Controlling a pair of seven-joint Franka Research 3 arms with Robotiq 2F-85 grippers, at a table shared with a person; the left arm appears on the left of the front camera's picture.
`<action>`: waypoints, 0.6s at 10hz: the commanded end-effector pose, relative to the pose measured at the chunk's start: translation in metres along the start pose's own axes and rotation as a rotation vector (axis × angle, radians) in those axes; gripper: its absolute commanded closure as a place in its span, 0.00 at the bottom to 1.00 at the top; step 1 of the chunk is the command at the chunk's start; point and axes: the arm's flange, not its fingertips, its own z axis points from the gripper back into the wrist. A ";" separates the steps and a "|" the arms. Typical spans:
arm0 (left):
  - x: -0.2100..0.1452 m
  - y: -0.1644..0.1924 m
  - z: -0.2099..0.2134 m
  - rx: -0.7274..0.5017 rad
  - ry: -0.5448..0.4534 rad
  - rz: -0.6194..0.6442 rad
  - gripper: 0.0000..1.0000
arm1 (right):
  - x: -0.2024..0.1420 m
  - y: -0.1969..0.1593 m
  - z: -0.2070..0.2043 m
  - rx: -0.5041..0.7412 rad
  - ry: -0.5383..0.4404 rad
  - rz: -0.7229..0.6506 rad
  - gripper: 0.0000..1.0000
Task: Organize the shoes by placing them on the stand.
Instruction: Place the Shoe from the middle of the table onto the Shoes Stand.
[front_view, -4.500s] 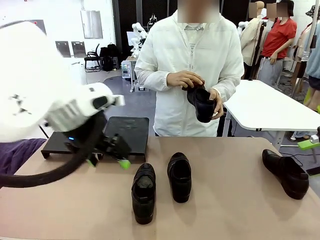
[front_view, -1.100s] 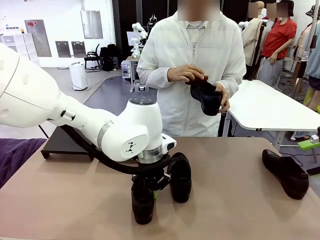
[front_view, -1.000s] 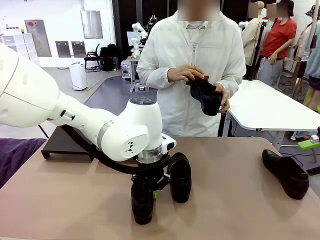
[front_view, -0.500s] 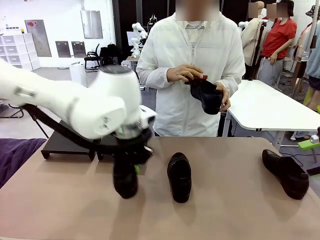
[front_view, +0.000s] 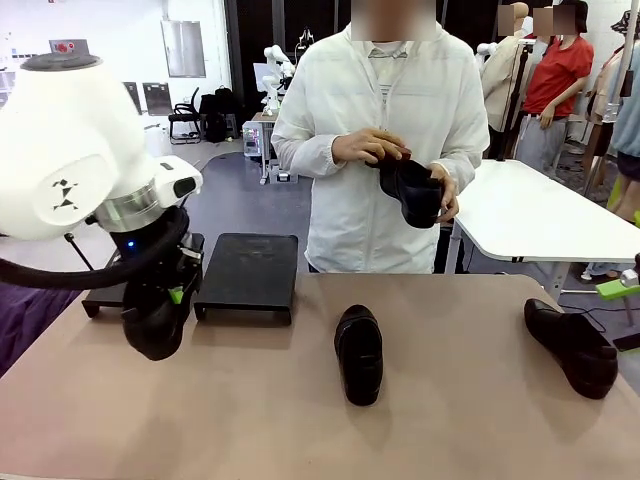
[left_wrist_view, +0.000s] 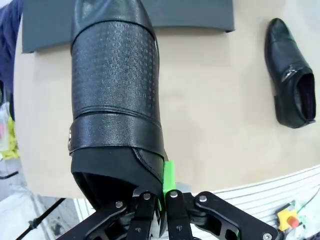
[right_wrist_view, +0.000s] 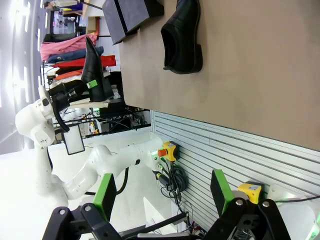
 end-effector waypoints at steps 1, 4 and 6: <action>-0.001 -0.012 0.007 0.009 -0.009 -0.034 1.00 | -0.002 -0.002 0.005 -0.009 0.011 0.026 0.00; -0.001 -0.012 0.007 0.009 -0.009 -0.034 1.00 | -0.002 -0.002 0.005 -0.009 0.011 0.026 0.00; 0.030 -0.014 -0.008 -0.088 -0.004 -0.106 1.00 | -0.002 -0.002 0.005 -0.009 0.011 0.026 0.00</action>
